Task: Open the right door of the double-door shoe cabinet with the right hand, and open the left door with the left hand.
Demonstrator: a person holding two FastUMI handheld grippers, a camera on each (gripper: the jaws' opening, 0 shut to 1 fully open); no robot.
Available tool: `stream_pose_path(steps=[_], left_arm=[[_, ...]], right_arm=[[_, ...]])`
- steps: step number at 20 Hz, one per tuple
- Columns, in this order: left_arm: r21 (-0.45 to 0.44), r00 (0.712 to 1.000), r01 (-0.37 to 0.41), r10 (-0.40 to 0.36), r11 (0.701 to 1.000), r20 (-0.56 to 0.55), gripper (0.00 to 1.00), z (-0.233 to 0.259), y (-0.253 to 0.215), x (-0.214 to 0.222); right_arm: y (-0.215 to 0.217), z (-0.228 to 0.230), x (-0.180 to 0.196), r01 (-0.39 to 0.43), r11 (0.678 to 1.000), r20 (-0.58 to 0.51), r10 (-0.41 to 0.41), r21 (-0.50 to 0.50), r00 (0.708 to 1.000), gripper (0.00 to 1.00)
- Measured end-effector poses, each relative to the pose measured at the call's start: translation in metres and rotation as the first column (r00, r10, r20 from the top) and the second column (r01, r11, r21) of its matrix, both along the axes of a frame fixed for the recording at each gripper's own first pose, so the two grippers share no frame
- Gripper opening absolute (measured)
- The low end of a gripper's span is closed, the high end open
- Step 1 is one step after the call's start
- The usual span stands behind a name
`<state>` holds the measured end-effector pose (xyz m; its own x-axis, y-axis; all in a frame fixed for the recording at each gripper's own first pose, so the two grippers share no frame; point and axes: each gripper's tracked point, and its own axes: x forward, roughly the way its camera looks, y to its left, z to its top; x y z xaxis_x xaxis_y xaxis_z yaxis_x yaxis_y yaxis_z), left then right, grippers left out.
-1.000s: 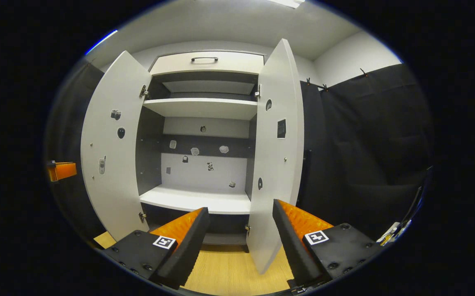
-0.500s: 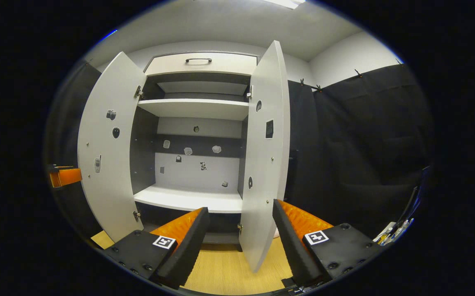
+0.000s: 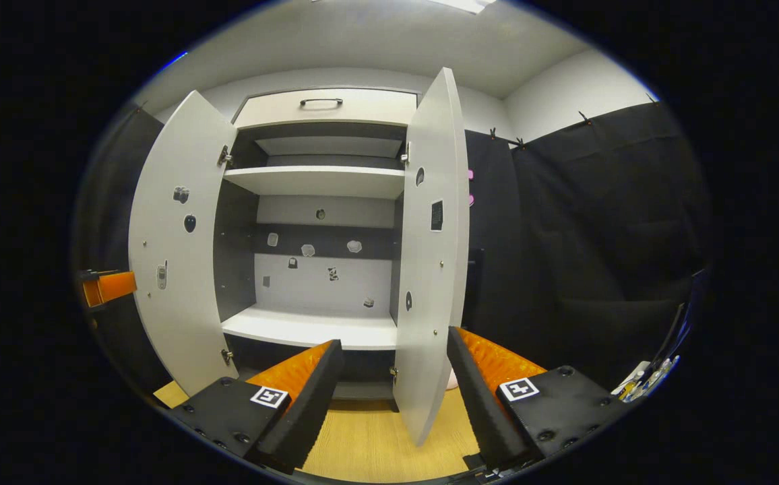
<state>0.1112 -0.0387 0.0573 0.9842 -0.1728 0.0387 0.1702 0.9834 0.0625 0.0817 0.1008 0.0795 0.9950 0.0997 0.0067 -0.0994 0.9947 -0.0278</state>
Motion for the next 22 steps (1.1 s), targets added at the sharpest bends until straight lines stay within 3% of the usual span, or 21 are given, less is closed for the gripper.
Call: stream_pose_path(steps=[5, 6, 14, 15, 16, 17, 18, 20, 22], left_arm=[[0.01, 1.0, 0.008, -0.008, 1.0, 0.03, 0.95, 0.011, -0.008, -0.003], [0.014, 0.999, 0.01, -0.011, 1.0, 0.034, 0.95, 0.012, -0.01, -0.003], [0.012, 0.999, 0.031, -0.031, 0.999, 0.02, 0.95, 0.006, -0.022, -0.001], [0.011, 0.999, 0.031, -0.031, 0.999, 0.016, 0.95, 0.005, -0.023, 0.0], [0.01, 0.999, 0.03, -0.03, 0.999, 0.013, 0.95, 0.004, -0.023, 0.0], [0.01, 1.0, 0.029, -0.029, 1.0, 0.01, 0.95, 0.003, -0.024, 0.001], [0.01, 1.0, 0.028, -0.028, 1.0, 0.009, 0.95, 0.003, -0.024, 0.0], [0.013, 1.0, 0.024, -0.024, 1.0, 0.01, 0.95, 0.003, -0.023, 0.0], [0.019, 1.0, 0.02, -0.02, 1.0, 0.013, 0.95, 0.003, -0.022, 0.0]], right_arm=[[-0.007, 0.011, -0.003, 0.004, 1.0, 0.017, -0.005, 0.016, 1.0, 0.94], [-0.008, 0.011, -0.003, 0.008, 1.0, 0.019, -0.008, 0.014, 1.0, 0.98], [-0.014, 0.008, -0.002, 0.022, 1.0, 0.017, -0.022, -0.01, 1.0, 0.94], [-0.014, 0.008, -0.003, 0.024, 1.0, 0.017, -0.024, -0.013, 1.0, 0.98], [-0.015, 0.008, -0.003, 0.026, 1.0, 0.018, -0.025, -0.014, 1.0, 0.94], [-0.016, 0.007, -0.002, 0.027, 1.0, 0.018, -0.027, -0.015, 0.999, 0.98], [-0.017, 0.007, -0.003, 0.027, 1.0, 0.017, -0.026, -0.015, 1.0, 0.94], [-0.017, 0.006, -0.002, 0.028, 1.0, 0.013, -0.027, -0.015, 1.0, 0.94], [-0.017, 0.005, -0.001, 0.028, 0.999, 0.013, -0.028, -0.016, 1.0, 0.98]])
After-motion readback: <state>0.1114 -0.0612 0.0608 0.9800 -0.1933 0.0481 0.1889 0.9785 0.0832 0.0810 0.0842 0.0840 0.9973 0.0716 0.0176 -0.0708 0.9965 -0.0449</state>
